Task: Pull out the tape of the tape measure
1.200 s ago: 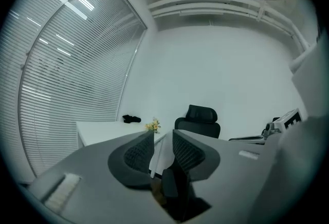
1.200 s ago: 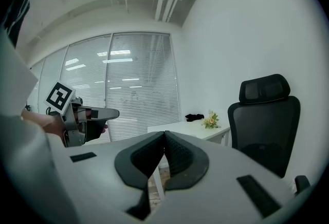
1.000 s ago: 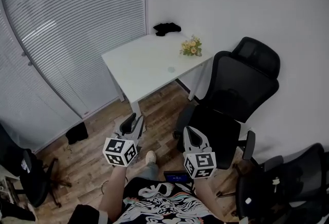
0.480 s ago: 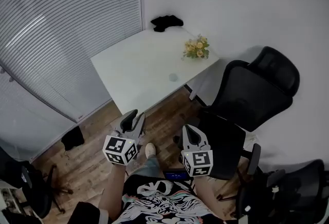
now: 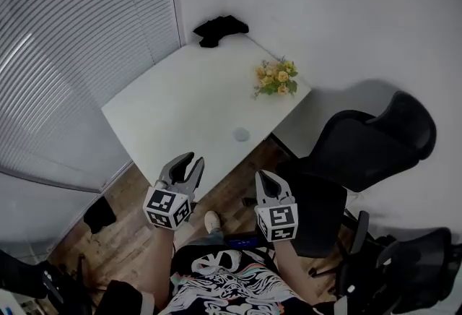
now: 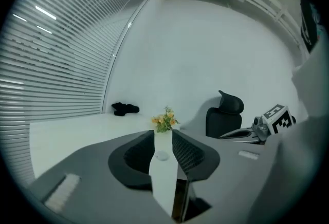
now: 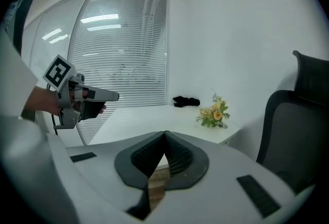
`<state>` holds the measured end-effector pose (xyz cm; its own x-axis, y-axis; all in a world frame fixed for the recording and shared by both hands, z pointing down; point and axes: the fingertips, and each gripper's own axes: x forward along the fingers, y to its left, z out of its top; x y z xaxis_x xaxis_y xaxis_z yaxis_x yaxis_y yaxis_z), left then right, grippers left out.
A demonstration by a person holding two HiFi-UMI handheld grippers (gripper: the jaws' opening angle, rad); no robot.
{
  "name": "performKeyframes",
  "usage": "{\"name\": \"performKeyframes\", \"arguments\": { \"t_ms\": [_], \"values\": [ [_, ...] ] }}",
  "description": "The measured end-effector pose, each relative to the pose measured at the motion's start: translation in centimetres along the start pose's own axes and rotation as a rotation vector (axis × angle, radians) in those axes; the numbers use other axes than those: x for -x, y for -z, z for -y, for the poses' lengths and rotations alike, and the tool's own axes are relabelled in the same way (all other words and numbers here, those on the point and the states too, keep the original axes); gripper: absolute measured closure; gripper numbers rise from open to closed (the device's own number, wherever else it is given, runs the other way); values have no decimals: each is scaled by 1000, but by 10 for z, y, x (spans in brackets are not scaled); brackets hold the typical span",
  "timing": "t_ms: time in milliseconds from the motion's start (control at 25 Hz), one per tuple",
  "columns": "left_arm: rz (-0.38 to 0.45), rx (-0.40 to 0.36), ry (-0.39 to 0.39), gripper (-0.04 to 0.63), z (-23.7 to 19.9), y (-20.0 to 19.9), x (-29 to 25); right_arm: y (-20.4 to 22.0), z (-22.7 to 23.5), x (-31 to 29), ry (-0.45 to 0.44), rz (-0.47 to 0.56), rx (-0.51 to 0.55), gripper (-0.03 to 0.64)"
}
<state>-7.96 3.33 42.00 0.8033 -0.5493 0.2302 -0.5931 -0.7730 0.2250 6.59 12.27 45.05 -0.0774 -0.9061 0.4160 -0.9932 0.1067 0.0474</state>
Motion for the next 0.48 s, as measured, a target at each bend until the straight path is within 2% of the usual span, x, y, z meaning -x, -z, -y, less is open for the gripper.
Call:
{"name": "performKeyframes", "arguments": {
  "t_ms": [280,480],
  "values": [
    [-40,-5,82,488,-16,4,-52,-9,27,-33,52,-26,-6,614],
    [-51,0,129,488,-14,5,-71,-11,34,-44,47,-42,-27,614]
  ]
}}
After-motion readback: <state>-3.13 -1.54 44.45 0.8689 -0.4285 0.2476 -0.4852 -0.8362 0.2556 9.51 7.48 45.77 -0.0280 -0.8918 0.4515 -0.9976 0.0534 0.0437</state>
